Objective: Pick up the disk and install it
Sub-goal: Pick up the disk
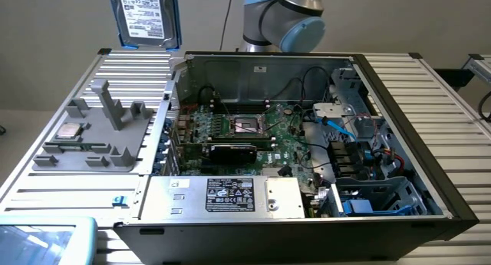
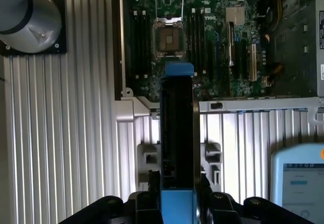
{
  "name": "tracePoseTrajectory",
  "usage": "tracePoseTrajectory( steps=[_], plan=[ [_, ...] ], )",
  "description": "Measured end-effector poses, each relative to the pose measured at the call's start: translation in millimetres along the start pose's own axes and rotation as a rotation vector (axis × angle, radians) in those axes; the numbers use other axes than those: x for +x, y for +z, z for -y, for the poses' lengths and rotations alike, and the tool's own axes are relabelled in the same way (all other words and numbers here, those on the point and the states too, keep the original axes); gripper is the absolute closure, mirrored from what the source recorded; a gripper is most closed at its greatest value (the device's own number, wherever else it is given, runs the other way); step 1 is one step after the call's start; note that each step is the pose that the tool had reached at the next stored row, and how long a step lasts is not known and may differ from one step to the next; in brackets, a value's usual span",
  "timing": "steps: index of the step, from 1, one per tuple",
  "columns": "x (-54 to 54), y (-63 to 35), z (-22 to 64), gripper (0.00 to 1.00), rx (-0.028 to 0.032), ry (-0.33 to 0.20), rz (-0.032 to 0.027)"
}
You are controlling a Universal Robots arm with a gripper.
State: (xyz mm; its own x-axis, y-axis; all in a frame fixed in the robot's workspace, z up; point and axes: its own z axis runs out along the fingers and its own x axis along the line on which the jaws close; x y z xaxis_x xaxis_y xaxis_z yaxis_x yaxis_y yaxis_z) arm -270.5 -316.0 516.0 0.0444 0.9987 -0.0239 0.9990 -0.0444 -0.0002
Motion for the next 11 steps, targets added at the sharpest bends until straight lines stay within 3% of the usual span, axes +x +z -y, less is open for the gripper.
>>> tracePoseTrajectory(
  steps=[6,11],
  plan=[
    [-7.9,-8.2,-22.5,0.63,0.0065,0.000,0.0019],
    [-8.2,-8.2,-23.2,0.63,0.0076,0.000,0.0020]
  ],
)
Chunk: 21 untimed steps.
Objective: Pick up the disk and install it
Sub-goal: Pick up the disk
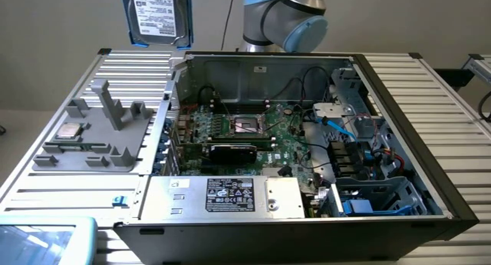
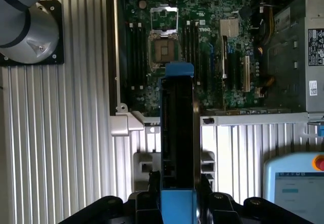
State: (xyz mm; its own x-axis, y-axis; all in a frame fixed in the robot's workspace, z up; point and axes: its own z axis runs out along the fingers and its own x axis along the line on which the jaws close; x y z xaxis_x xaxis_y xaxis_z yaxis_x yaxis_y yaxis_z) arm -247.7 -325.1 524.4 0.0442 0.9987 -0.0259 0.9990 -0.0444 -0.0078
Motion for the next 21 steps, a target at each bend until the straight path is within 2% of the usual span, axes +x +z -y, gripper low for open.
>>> tracePoseTrajectory(
  steps=[3,21],
  plan=[
    [-1.8,0.0,-2.6,0.63,0.0001,0.000,0.0001],
    [-31.8,-5.9,-72.8,0.63,0.0005,0.000,0.0001]
  ],
)
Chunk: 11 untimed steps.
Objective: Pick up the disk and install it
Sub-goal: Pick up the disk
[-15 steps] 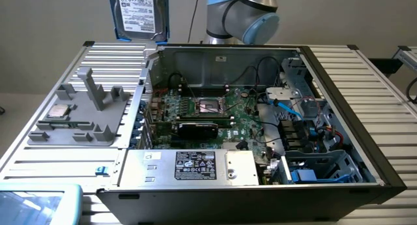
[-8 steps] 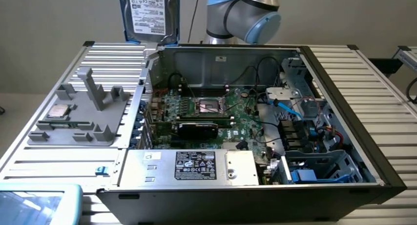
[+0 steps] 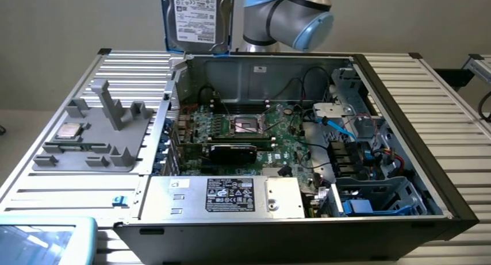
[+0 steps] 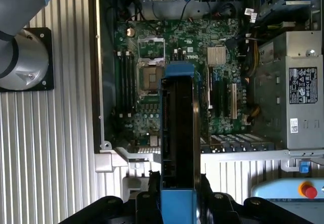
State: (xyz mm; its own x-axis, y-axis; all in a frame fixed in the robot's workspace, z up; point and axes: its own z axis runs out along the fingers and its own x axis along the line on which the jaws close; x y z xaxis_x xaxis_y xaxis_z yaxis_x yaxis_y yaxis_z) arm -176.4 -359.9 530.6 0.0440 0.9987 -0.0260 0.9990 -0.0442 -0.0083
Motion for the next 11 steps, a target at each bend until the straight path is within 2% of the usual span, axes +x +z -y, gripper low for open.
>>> tracePoseTrajectory(
  steps=[11],
  plan=[
    [-16.3,-7.7,-44.8,0.63,0.0039,0.000,0.0002]
  ],
)
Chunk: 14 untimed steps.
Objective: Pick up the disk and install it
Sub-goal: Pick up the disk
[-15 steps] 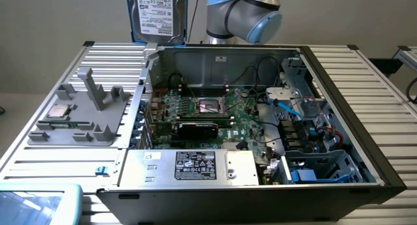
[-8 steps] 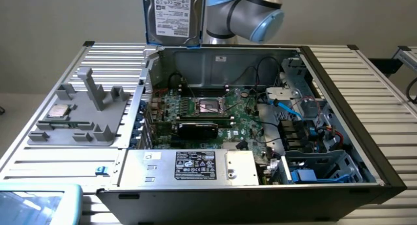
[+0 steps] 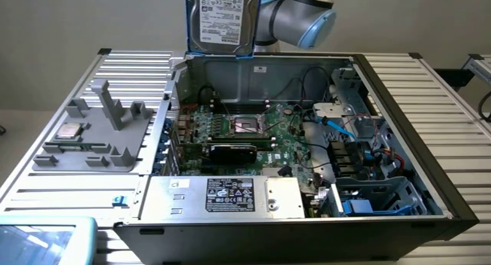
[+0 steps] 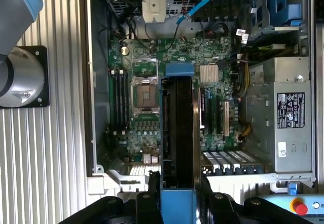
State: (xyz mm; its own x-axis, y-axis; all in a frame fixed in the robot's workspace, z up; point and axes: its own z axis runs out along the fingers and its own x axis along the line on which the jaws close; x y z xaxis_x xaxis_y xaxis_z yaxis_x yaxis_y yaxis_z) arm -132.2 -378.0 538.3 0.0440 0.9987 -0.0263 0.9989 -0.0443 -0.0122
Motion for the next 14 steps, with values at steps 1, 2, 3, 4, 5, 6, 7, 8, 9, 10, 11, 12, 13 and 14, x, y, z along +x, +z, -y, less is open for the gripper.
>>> tracePoseTrajectory(
  steps=[1,2,3,4,5,6,7,8,9,10,11,12,13,14],
  plan=[
    [-1.6,-1.0,-4.2,0.63,0.0004,0.000,0.0000],
    [-3.0,-1.9,-8.0,0.63,0.0008,0.000,-0.0001],
    [-4.6,-3.0,-12.0,0.63,0.0011,0.000,0.0000],
    [-6.2,-3.9,-16.1,0.63,0.0016,0.000,0.0000],
    [-7.8,-4.7,-20.1,0.63,0.0019,0.000,0.0000],
    [-9.4,-5.5,-24.0,0.63,0.0023,0.000,0.0000],
    [-11.0,-6.3,-27.9,0.63,0.0027,0.000,0.0001],
    [-12.6,-7.1,-31.8,0.63,0.0031,0.000,0.0001],
    [-14.4,-8.0,-35.9,0.63,0.0035,0.000,0.0001],
    [-16.1,-8.8,-39.6,0.63,0.0037,0.000,0.0000],
    [-17.9,-9.5,-43.3,0.63,0.0040,0.000,0.0001],
    [-19.8,-10.3,-47.0,0.63,0.0044,0.000,0.0001],
    [-21.6,-11.0,-50.4,0.63,0.0047,0.000,0.0001],
    [-23.7,-11.6,-54.0,0.63,0.0050,0.000,0.0002]
  ],
)
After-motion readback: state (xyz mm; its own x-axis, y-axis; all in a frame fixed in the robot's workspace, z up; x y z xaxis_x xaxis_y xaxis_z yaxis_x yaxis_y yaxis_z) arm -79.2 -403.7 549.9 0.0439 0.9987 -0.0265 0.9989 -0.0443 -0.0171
